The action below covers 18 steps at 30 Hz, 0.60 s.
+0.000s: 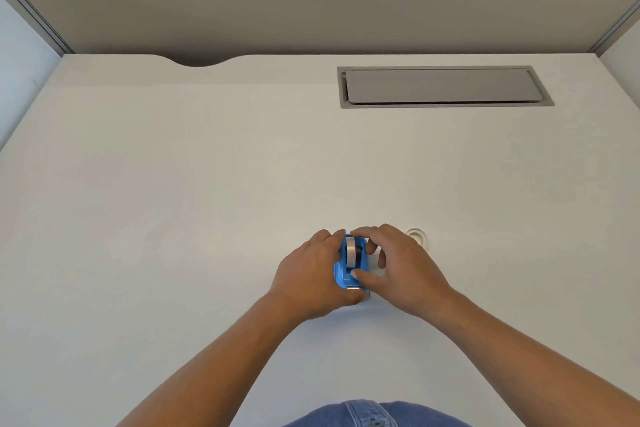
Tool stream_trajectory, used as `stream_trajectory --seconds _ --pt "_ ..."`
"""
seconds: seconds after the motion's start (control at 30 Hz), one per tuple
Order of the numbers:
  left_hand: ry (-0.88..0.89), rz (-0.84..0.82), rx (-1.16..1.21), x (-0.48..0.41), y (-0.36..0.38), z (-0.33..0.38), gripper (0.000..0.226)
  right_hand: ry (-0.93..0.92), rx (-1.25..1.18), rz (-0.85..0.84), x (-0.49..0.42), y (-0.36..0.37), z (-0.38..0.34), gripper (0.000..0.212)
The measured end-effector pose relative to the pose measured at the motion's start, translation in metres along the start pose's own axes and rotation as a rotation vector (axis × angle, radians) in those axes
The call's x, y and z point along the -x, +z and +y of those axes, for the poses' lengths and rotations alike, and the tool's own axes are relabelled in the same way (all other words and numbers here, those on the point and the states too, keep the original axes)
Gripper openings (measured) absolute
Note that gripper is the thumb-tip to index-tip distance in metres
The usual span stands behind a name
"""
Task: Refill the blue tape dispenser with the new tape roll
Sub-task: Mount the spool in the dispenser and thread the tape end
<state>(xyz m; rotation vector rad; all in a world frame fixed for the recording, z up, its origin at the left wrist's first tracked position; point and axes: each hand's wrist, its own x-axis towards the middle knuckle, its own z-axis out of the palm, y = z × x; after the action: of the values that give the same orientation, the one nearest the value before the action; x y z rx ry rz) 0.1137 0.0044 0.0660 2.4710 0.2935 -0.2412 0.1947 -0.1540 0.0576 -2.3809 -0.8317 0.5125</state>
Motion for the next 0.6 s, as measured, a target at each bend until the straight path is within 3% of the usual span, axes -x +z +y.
stream_trajectory --seconds 0.23,0.43,0.6 --pt "-0.023 0.032 0.037 0.0 -0.008 -0.004 0.078 0.019 -0.031 0.039 -0.006 0.002 -0.002 0.043" --pt "-0.011 0.061 0.044 -0.005 -0.013 -0.004 0.038 0.035 -0.047 0.052 -0.005 0.002 -0.002 0.042" --pt "-0.013 0.106 0.016 -0.011 -0.013 -0.003 0.026 0.041 -0.043 0.061 -0.005 0.002 -0.002 0.04"
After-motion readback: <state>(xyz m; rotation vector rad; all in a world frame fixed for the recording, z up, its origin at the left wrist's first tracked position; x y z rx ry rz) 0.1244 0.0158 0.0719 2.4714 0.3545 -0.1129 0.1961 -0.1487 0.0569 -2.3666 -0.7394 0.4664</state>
